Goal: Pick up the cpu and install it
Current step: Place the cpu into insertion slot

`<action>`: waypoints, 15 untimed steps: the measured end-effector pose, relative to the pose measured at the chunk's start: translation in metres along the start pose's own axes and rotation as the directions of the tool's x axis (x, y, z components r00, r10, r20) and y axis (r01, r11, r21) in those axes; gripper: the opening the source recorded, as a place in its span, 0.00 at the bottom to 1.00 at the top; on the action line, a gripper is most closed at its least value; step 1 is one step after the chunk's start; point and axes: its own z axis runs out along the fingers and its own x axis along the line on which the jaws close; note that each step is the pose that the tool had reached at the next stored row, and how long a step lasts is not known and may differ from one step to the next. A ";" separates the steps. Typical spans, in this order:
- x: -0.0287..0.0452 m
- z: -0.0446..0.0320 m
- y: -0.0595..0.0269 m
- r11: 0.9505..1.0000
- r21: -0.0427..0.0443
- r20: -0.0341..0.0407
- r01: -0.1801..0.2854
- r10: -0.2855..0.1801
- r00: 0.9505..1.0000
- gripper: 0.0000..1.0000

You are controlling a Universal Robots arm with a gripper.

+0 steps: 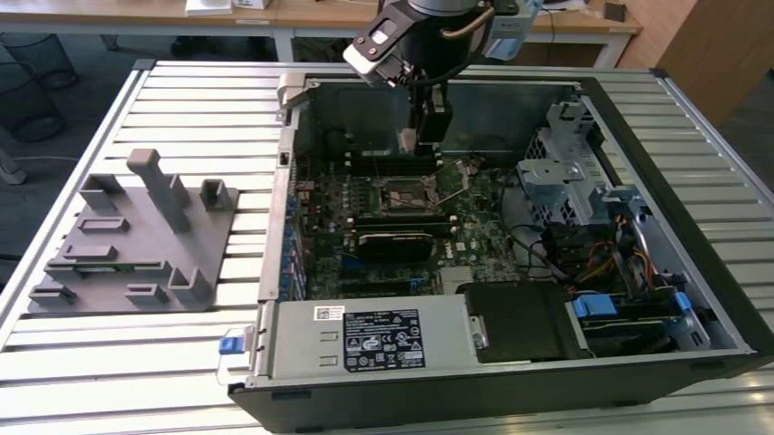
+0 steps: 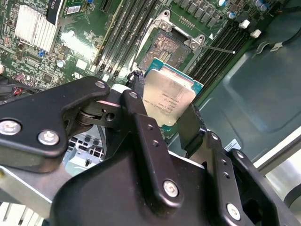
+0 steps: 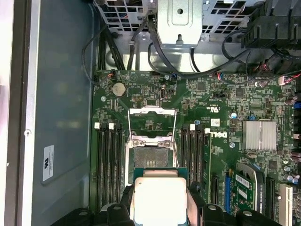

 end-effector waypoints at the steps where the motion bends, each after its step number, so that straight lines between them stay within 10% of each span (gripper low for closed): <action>1: 0.0000 0.0002 0.0000 1.000 0.000 0.000 0.000 0.000 1.000 0.53; 15: -0.0001 0.0032 -0.0001 1.000 -0.003 0.000 0.000 0.000 1.000 0.53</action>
